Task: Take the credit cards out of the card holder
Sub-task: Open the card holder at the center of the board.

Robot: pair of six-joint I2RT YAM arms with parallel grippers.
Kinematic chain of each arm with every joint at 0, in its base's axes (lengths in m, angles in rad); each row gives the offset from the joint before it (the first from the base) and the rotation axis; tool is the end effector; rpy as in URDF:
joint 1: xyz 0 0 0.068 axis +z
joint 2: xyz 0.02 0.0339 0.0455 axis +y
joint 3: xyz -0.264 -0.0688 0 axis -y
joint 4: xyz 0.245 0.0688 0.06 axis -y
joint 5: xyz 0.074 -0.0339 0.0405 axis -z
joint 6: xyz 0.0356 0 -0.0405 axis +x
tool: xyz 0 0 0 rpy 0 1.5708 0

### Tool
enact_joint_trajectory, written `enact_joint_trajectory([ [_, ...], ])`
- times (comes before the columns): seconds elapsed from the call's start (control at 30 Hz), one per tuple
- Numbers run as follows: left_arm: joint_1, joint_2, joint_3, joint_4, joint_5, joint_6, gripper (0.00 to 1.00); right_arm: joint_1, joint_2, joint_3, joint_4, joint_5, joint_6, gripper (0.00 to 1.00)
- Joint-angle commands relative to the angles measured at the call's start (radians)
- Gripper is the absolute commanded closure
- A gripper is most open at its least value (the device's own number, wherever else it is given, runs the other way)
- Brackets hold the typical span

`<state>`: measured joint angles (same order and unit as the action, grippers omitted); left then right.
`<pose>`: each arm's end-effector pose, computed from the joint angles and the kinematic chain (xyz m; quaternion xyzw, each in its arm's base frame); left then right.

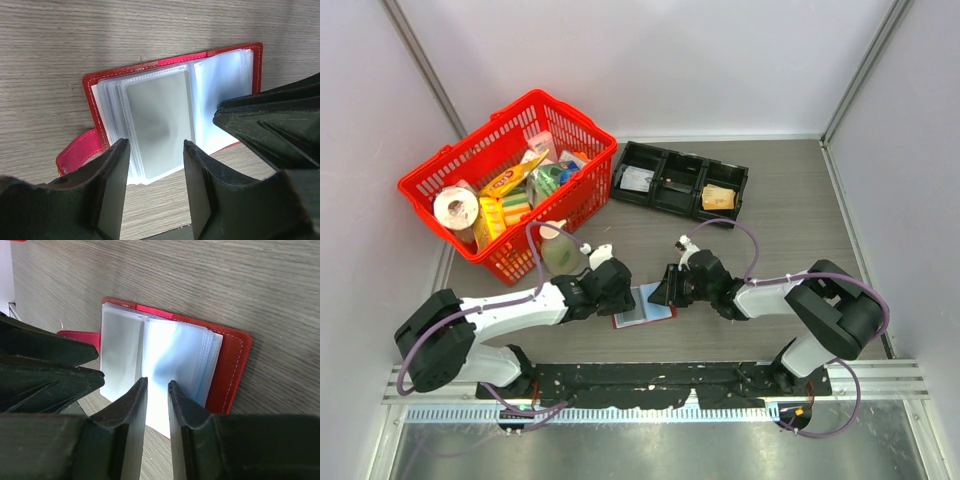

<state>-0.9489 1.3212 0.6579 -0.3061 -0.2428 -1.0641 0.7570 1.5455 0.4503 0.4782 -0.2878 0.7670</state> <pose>0.1504 -0.1951 0.1762 -0.0904 0.9445 -0.1866 0.2550 0.1872 0.1907 0.1245 -0.0614 0.8796 0.4058 0.2407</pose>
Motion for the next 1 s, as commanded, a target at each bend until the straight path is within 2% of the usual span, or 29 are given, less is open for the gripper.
enact_joint_trajectory([
  [0.0,-0.004,0.018,0.023,0.019,-0.007,0.015,0.5,-0.004,0.021,-0.024,-0.07,0.021,-0.017,0.71],
  [0.23,-0.004,0.012,0.023,0.022,0.0,0.015,0.51,-0.005,0.021,-0.025,-0.07,0.019,-0.017,0.71],
  [0.97,-0.014,-0.008,0.063,0.012,0.02,0.038,0.64,-0.008,0.024,-0.022,-0.07,0.012,-0.02,0.71],
])
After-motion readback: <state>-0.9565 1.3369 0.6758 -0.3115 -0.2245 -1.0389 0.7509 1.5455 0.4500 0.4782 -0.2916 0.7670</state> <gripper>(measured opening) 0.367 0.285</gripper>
